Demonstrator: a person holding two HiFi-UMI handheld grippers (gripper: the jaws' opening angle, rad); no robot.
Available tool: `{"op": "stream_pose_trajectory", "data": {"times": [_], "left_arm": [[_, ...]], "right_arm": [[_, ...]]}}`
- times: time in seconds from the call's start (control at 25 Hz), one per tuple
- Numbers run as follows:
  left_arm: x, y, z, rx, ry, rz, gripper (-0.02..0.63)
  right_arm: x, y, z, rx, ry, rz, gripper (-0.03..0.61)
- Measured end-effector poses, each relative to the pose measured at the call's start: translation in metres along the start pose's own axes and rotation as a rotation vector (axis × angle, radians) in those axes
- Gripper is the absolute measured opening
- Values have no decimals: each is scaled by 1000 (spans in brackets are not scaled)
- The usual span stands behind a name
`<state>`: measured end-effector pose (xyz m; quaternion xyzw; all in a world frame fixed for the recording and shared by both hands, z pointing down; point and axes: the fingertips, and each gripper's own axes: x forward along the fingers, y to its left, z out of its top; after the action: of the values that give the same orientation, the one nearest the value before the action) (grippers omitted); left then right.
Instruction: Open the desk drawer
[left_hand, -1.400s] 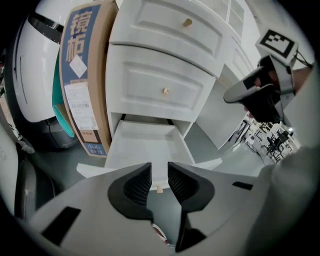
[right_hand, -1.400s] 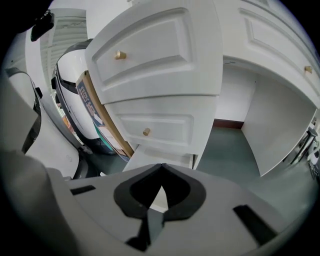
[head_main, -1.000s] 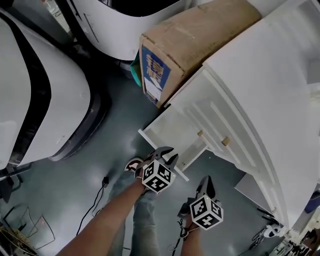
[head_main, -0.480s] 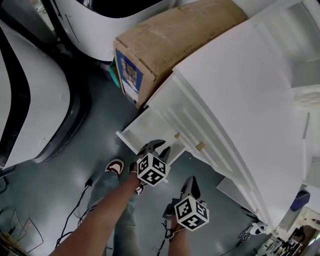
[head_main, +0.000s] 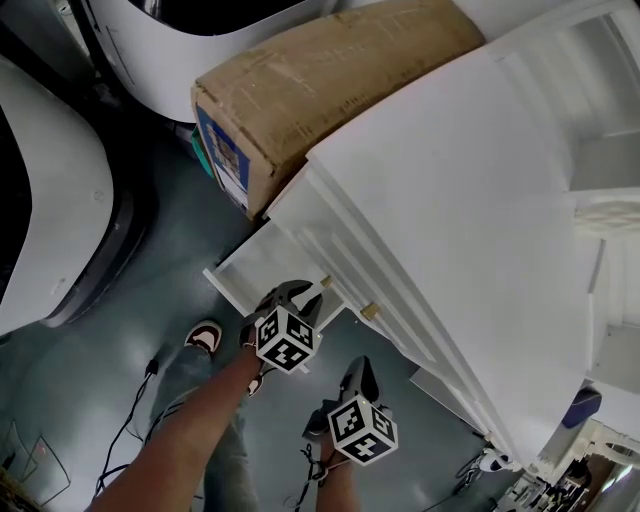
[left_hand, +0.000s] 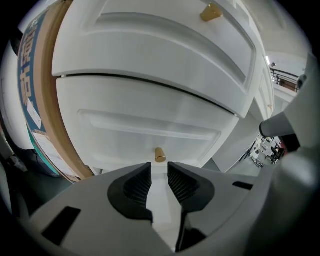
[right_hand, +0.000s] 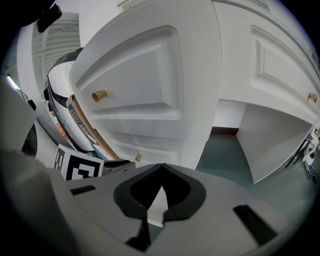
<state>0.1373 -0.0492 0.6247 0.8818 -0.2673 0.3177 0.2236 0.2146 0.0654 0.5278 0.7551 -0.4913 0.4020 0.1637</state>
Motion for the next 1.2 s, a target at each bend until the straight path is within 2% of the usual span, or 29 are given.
{"op": "stream_pose_trajectory", "data": {"times": [0.36,1.2], "left_arm": [[20,-4,17,6,9,16,109],[29,-1,20,16,25,39,89]], "right_arm": [[6,-4,4,25,15,-1,6],[9,-16,-1,51,22,-9,6]]}}
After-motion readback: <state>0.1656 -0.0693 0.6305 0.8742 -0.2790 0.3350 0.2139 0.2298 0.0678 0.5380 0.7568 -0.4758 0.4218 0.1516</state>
